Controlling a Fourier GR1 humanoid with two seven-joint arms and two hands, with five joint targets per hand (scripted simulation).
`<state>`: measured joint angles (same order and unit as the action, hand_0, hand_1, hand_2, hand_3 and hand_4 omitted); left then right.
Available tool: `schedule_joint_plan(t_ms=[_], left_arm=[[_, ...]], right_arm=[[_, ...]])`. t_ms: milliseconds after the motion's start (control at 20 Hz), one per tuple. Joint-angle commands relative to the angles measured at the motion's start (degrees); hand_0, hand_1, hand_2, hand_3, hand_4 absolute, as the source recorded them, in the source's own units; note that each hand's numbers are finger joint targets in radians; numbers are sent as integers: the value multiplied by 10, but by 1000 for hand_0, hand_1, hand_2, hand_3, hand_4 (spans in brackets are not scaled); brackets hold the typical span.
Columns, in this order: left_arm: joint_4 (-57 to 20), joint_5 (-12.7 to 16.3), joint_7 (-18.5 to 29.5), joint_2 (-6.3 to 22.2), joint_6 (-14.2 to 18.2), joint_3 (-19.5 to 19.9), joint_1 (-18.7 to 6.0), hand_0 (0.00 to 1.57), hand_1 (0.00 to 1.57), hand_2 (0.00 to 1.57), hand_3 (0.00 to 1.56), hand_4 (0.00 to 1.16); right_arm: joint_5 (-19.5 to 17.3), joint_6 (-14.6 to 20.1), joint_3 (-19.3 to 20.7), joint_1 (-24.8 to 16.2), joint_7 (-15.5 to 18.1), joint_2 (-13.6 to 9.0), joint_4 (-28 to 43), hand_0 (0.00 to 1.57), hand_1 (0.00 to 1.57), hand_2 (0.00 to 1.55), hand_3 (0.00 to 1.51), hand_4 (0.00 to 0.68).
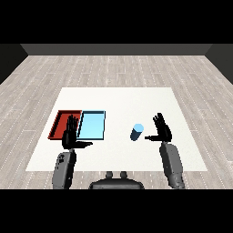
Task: Pick the blue can and put it in the blue box
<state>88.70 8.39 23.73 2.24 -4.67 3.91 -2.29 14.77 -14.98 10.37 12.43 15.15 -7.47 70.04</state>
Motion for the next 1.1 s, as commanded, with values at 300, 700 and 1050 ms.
schedule_joint_plan(t_ms=[300,700,1050], left_arm=[[33,19,24,9,-26,7,52,0,0,0,0,0],[33,-5,-25,-12,29,-15,-2,0,0,0,0,0],[28,4,8,-9,11,-5,26,0,0,0,0,0]], right_arm=[[-29,26,-32,-14,49,45,-55,0,0,0,0,0],[-11,-1,-11,37,46,9,-134,0,0,0,0,0],[-22,34,-36,67,41,46,-151,0,0,0,0,0]])
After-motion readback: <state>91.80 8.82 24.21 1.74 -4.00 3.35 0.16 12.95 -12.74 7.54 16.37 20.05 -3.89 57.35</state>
